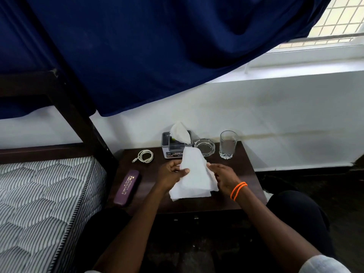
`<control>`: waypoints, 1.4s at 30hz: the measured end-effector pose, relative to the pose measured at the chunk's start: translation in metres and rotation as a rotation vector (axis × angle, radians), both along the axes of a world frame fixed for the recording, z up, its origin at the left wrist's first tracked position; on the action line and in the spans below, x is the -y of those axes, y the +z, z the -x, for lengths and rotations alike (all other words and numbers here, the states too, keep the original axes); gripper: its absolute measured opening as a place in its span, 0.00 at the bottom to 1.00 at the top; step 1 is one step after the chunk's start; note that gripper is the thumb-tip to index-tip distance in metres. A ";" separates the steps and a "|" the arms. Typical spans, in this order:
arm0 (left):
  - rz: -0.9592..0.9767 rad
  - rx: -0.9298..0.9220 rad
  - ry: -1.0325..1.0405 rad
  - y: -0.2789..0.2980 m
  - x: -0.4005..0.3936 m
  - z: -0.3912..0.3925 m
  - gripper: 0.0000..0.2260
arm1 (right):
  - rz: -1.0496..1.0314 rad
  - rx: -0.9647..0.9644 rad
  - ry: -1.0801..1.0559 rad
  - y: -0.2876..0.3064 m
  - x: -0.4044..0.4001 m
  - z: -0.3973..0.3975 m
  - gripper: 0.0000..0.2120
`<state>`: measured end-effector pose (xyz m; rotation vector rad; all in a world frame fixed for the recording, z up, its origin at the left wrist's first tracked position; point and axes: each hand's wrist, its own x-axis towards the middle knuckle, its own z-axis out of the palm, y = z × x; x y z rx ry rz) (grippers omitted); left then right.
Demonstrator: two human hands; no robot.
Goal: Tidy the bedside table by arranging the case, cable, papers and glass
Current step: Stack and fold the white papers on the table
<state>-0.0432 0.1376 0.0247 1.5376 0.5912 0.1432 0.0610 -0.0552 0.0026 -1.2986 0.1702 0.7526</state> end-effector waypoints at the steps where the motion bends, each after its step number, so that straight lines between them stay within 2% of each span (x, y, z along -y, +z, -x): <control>1: 0.018 -0.003 0.023 -0.001 0.000 0.001 0.19 | -0.033 0.014 -0.014 0.000 0.000 0.000 0.14; 5: 0.032 -0.083 0.037 -0.006 -0.003 0.004 0.20 | -0.070 0.019 -0.033 0.001 0.002 -0.001 0.15; 8: 0.073 -0.194 0.041 -0.013 -0.003 0.006 0.18 | 0.019 0.056 -0.040 -0.004 0.004 0.000 0.15; 11: 0.199 -0.334 0.077 -0.017 -0.001 0.007 0.16 | 0.152 0.108 -0.038 -0.009 0.004 0.003 0.11; 14: 0.308 -0.412 0.082 -0.015 0.000 0.006 0.10 | 0.219 0.151 -0.029 -0.011 0.004 0.002 0.05; 16: 0.346 -0.417 0.088 -0.014 0.000 0.005 0.05 | 0.222 0.167 -0.033 -0.012 0.004 0.001 0.06; 18: 0.319 -0.405 0.091 -0.015 0.000 0.006 0.04 | 0.245 0.189 -0.035 -0.013 0.004 0.001 0.08; 24: 0.188 -0.346 0.146 -0.024 0.003 0.004 0.10 | 0.340 0.271 -0.018 -0.019 0.004 0.003 0.07; 29: 0.157 -0.349 0.155 -0.033 0.005 0.001 0.09 | 0.383 0.299 0.001 -0.020 0.005 0.002 0.04; 35: 0.030 -0.323 0.196 -0.038 0.002 -0.002 0.09 | 0.448 0.349 0.013 -0.021 0.007 0.000 0.01; 40: -0.019 -0.332 0.179 -0.040 0.002 -0.004 0.09 | 0.428 0.325 -0.021 -0.023 0.008 -0.002 0.09; 42: -0.019 -0.333 0.182 -0.041 0.001 -0.005 0.10 | 0.412 0.321 -0.027 -0.024 0.008 -0.002 0.07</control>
